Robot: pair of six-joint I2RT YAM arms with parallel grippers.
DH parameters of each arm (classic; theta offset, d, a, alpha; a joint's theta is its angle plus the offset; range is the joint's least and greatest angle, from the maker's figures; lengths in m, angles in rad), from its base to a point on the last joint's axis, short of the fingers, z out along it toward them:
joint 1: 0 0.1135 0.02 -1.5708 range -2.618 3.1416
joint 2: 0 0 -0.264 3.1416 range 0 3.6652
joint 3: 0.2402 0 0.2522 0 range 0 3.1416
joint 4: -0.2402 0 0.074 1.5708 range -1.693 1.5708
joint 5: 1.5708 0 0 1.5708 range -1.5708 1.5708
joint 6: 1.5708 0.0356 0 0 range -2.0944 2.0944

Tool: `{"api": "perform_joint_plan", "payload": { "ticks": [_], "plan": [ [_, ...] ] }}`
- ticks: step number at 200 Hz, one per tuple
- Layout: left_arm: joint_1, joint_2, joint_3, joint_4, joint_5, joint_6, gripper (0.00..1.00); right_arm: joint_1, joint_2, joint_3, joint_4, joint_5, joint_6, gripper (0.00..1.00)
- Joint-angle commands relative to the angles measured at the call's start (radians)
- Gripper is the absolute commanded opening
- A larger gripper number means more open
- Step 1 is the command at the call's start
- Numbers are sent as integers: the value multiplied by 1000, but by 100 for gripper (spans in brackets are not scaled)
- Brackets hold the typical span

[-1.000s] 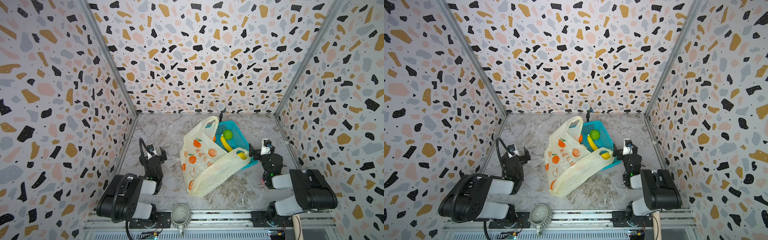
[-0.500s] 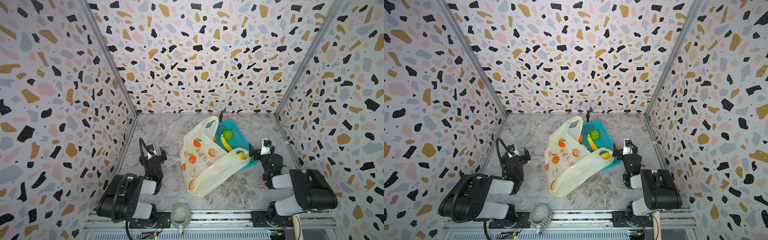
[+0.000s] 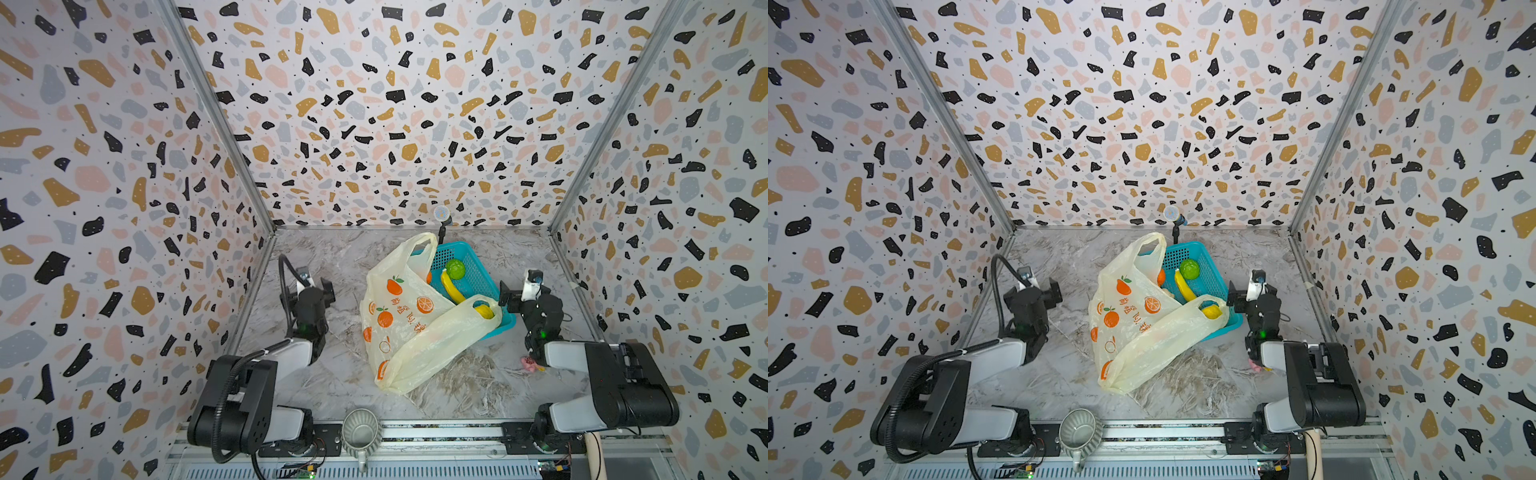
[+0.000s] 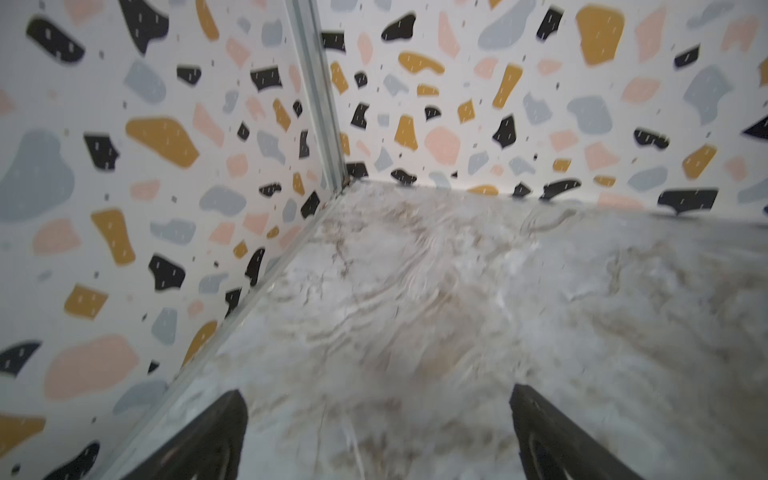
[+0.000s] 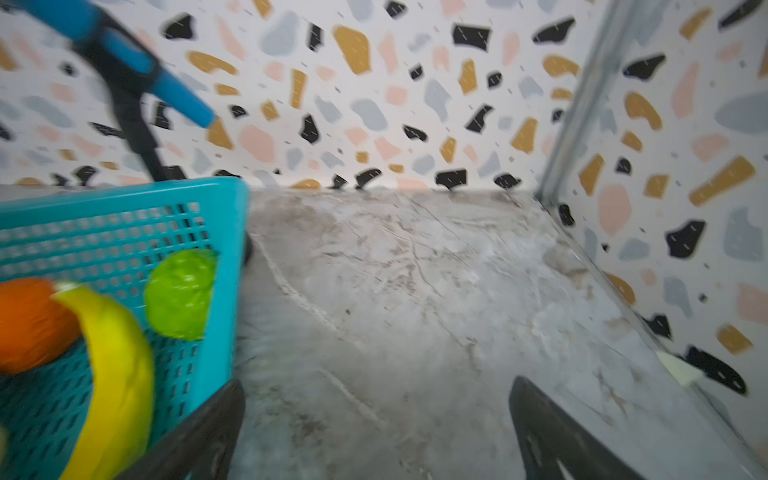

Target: Place the fruits into the plastic bag

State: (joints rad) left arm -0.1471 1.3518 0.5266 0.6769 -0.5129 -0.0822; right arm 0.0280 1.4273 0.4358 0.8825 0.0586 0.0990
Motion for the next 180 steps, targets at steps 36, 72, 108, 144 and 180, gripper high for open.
{"api": "perform_joint_plan", "payload": {
  "ticks": [36,72,108,144,180],
  "plan": [
    [-120,-106,297,-584,136,-389,100,82,-199,226,-650,222,469,95],
    [-395,-91,426,-760,280,-518,99,256,-252,307,-779,149,418,95],
    [-564,33,545,-805,326,-563,99,345,-255,353,-900,104,337,94],
    [-592,216,726,-930,317,-574,100,349,-293,351,-925,71,286,94],
    [-595,374,905,-1060,293,-574,99,355,-323,343,-931,58,266,94]
  ]
}}
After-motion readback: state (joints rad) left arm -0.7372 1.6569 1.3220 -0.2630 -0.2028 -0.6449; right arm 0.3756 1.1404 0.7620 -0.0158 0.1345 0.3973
